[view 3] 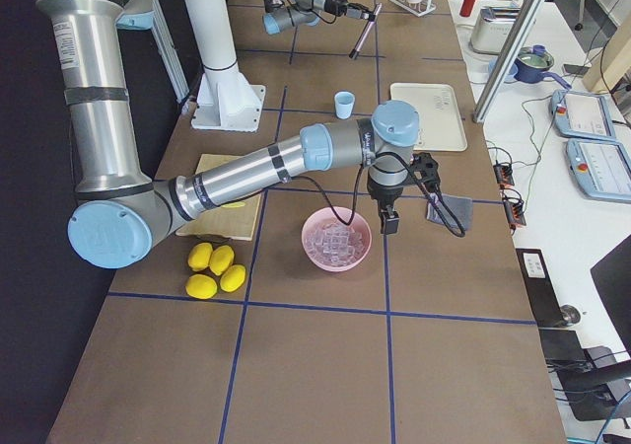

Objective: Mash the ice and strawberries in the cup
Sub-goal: 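Carry the pestle over the light-blue cup with the left gripper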

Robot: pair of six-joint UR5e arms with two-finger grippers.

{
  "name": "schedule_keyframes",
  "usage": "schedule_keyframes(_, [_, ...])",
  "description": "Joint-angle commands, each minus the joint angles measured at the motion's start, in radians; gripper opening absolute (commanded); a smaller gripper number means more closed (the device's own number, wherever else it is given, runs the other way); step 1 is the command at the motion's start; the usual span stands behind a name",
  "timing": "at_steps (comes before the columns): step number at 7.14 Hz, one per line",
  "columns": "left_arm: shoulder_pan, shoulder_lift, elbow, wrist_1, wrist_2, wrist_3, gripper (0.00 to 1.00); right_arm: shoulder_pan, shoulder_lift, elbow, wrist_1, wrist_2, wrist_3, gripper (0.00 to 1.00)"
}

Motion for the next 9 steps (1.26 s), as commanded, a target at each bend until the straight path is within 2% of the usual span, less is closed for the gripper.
schedule_keyframes(1, [0.044,-0.016,-0.005,-0.044,0.033,0.074,0.00,-0.002,-0.001,-0.001,0.000,-0.001,0.000,1.00])
schedule_keyframes(2, [0.065,-0.019,-0.002,-0.090,0.018,0.113,0.00,-0.002,-0.001,-0.003,0.000,0.000,-0.002,1.00])
schedule_keyframes(3, [0.073,-0.019,0.017,-0.156,-0.039,0.171,0.00,0.000,-0.002,-0.006,0.000,0.000,-0.002,1.00])
schedule_keyframes(4, [0.073,-0.029,0.070,-0.234,-0.085,0.199,0.00,0.000,-0.002,-0.005,0.000,0.002,-0.002,1.00])
schedule_keyframes(9, [0.073,-0.116,0.210,-0.296,-0.084,0.270,0.00,-0.002,-0.008,-0.008,-0.002,0.002,0.000,1.00])
